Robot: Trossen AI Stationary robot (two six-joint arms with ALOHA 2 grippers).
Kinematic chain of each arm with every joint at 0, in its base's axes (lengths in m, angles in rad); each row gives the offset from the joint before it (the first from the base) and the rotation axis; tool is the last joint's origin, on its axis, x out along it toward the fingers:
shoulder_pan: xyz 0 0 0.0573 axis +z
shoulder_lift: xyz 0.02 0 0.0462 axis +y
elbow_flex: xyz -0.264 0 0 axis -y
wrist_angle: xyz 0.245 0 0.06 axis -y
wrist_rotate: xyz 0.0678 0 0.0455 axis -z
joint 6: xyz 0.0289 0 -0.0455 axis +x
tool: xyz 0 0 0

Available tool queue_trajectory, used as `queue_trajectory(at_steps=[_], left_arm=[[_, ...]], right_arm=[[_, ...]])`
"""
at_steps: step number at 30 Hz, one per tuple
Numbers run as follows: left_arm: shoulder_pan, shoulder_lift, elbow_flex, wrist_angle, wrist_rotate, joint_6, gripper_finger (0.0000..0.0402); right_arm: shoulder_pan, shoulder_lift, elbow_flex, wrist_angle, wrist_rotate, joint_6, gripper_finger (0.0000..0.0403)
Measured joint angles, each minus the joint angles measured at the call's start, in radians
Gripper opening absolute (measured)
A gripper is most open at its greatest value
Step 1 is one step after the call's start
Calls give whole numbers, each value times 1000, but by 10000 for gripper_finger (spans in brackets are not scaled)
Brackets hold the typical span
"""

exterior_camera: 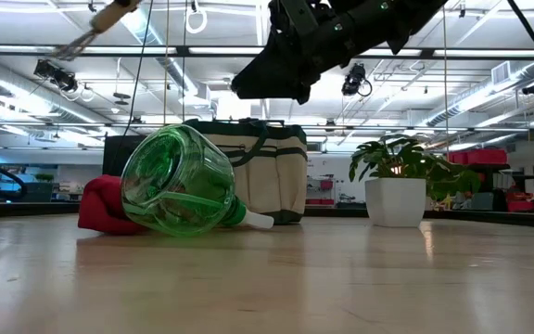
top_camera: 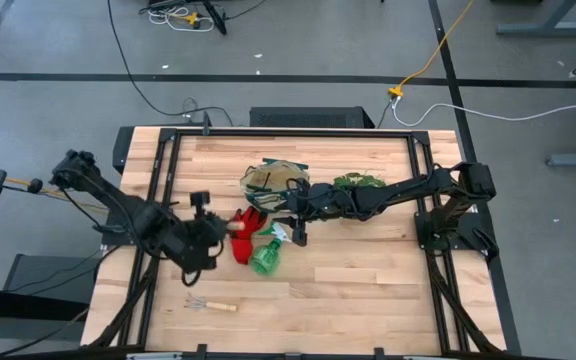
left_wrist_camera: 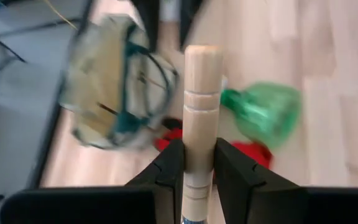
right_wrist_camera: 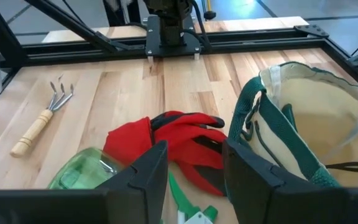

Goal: Pick & Place Garden tools in Gardening bag
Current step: Put the light brown hand rake into the green gardening bag

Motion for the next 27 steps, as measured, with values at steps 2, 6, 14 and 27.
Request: queue_trajectory(at_steps=[2, 6, 14, 27], left_arm=[[33, -16, 0, 18, -32, 36, 70], [110, -30, 0, 70, -56, 115, 70], [303, -28, 0, 176, -16, 252, 70], [584, -19, -1, 481, 321, 498, 70]], right_arm=[[0, -5, 0, -4, 0, 0, 155], [1, -15, 0, -23, -18, 0, 155], [14, -66, -1, -121, -10, 0, 155], [23, -206, -1, -321, 49, 3, 155]])
